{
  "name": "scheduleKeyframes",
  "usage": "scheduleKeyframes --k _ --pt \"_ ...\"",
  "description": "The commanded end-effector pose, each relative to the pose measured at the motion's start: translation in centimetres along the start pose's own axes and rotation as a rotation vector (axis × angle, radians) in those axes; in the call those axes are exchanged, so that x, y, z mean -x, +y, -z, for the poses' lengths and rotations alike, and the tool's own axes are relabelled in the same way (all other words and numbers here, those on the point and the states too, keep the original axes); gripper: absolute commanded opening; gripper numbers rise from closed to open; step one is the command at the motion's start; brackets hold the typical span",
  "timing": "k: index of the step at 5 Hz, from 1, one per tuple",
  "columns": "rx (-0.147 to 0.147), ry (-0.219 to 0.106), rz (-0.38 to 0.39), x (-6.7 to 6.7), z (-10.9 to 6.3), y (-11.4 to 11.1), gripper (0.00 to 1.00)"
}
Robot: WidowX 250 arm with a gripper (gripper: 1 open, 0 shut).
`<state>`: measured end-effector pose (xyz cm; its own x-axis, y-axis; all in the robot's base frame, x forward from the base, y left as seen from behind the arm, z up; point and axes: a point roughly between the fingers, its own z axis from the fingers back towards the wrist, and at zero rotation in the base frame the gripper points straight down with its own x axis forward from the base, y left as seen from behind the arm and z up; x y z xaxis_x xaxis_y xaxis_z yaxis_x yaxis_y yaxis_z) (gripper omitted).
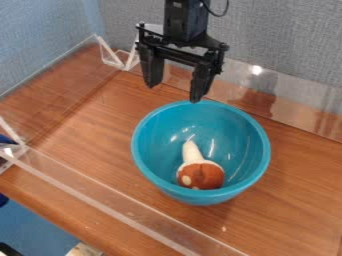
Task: Remove the mushroom from inside the blue bowl and put it on the table
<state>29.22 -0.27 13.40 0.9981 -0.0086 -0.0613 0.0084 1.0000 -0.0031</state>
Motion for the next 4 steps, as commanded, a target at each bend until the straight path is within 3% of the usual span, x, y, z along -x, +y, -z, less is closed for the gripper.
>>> scheduleKeyframes --k 1,2,3,4 --pt "-0.001 0.012 0.142 0.0 0.2 -0.7 1.00" --pt "0.002 0.039 0.286 1.3 2.3 -3.6 1.00" --pt "0.012 0.099 0.536 3.0 7.5 -8.2 1.00" --pt "0.010 0.112 0.593 2.4 10.5 -9.8 0.00"
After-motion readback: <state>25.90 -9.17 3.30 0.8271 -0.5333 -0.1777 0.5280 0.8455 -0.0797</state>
